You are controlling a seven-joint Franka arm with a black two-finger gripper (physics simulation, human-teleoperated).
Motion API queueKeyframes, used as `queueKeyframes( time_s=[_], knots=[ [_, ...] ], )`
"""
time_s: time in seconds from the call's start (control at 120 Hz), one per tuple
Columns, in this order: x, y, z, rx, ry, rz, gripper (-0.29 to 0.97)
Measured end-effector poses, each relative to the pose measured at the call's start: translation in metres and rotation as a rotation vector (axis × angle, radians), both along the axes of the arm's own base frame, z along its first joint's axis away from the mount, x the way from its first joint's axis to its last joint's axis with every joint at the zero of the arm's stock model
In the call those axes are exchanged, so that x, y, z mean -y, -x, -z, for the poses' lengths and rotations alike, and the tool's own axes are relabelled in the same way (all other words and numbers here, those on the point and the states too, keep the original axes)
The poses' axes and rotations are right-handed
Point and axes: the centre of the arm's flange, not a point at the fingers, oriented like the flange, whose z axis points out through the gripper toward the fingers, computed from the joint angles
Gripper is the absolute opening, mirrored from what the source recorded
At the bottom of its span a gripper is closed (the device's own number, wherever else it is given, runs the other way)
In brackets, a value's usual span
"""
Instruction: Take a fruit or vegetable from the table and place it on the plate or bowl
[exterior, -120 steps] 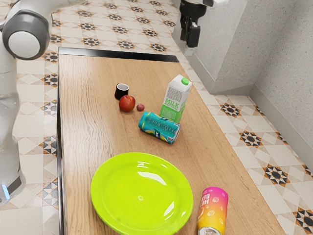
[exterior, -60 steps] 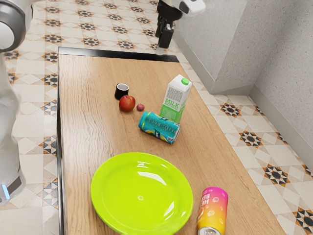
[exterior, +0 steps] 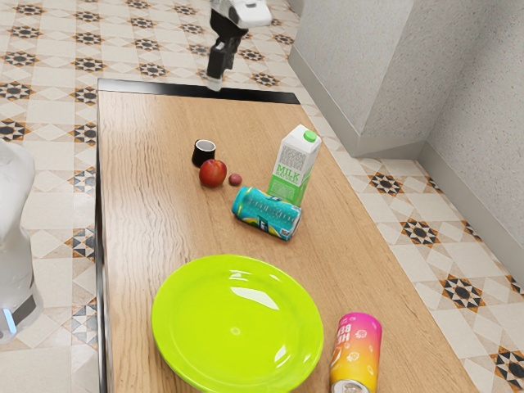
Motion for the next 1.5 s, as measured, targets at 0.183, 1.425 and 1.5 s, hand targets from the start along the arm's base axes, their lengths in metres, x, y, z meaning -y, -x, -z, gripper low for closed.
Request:
queueKeyframes(
  time_s=[0.183,1.425,1.5],
  knots=[
    [-0.004,-0.010,0.052,-0.044,0.035,0.106,0.68],
    [-0.012,-0.037,0.195,-0.176,0.024,0.412,0.68],
    [-0.018,-0.035,0.198,-0.179,0.029,0.406,0.68]
  ],
)
